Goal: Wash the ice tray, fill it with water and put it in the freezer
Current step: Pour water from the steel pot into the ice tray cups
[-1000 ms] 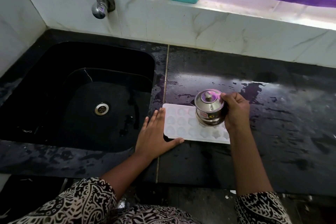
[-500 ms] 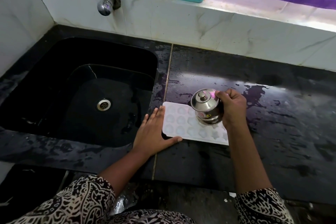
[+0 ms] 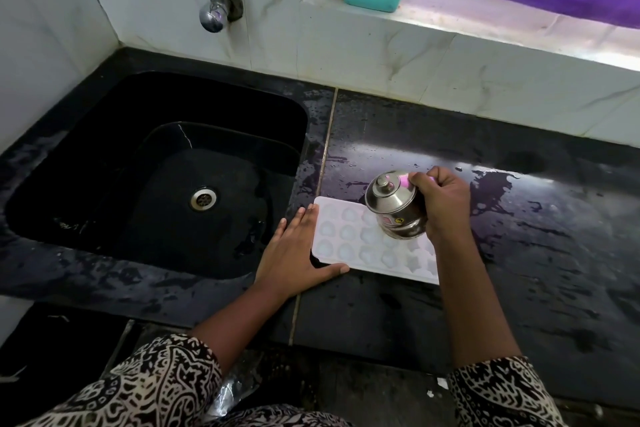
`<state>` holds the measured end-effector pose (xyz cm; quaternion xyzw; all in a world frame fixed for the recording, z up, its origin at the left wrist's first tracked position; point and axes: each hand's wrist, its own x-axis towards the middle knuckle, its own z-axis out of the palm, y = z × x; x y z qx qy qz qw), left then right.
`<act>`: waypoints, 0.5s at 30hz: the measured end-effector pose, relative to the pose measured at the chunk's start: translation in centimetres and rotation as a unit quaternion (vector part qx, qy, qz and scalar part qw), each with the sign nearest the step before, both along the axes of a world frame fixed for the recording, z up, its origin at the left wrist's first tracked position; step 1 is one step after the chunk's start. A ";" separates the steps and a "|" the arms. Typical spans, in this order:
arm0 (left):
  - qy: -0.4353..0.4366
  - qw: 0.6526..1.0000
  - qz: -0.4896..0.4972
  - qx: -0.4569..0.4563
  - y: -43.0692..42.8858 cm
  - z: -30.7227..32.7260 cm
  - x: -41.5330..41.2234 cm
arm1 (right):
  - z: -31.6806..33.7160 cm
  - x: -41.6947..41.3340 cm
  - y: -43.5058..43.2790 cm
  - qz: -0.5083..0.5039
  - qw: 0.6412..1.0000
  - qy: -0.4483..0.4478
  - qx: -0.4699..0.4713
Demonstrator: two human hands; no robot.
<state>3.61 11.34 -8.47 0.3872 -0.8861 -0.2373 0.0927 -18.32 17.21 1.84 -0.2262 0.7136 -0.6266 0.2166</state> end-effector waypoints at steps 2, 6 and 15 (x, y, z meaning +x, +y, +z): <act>0.002 1.000 0.002 0.000 0.0 0.0 0.0 | 0.1 0.0 0.0 0.003 1.000 0.013 0.010; 0.006 1.000 0.001 0.001 0.0 0.0 0.0 | 0.1 -0.2 0.0 0.008 0.999 0.017 0.027; 0.006 1.000 0.000 0.003 0.0 0.2 0.0 | 0.3 -0.1 -0.3 0.010 0.996 0.067 0.051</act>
